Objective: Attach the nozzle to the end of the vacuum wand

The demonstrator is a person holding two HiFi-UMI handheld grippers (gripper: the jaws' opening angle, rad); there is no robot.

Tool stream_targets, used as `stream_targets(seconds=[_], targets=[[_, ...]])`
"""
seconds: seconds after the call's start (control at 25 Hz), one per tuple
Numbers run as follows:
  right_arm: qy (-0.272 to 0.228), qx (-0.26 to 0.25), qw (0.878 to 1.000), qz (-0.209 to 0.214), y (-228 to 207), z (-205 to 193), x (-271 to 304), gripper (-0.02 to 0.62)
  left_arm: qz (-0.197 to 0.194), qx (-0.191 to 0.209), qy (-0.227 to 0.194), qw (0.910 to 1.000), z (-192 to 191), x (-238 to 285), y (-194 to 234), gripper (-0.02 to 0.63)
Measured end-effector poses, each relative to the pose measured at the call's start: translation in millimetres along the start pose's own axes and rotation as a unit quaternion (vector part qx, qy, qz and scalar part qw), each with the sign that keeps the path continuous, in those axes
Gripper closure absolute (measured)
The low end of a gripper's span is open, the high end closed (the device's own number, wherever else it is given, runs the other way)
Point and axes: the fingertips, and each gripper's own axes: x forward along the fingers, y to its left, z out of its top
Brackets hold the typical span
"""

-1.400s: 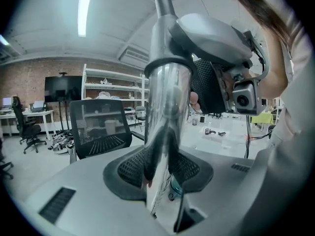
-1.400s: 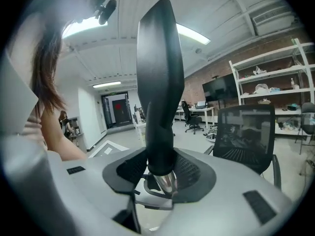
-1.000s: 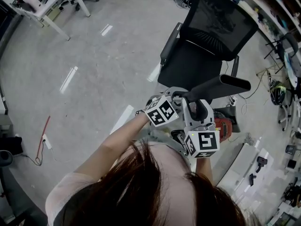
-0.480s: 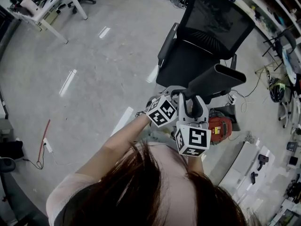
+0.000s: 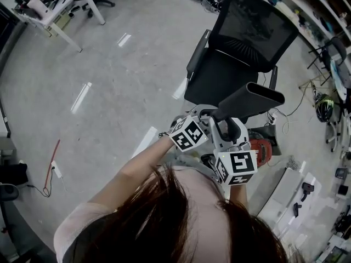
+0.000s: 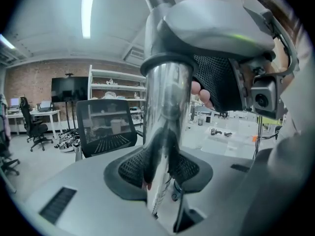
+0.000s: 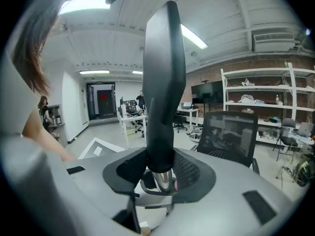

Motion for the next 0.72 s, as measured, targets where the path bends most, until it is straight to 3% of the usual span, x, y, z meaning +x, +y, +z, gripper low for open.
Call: stream_targets(seconds=[0.24,0.48,0.72], targets=[[0.005,0.007,0.996,0.083,5.7,7.3,-2.5,0.426,-0.017,0.009,-0.001,0.9998,0.7,-1.6,-6.3,0.469],[0.025,-0.011,0.985,0.172,12.5,10.3,-6.8,0.423,-0.038,0.014,-0.001,0.9992,-0.9,-3.1,-11.6,0.469],[0.031,-0.024,0.975,0.22,15.1,11.2,-5.8,0.419,-0.057,0.02,0.004,0.9982,-1.5,-3.1,-12.2,0.469]])
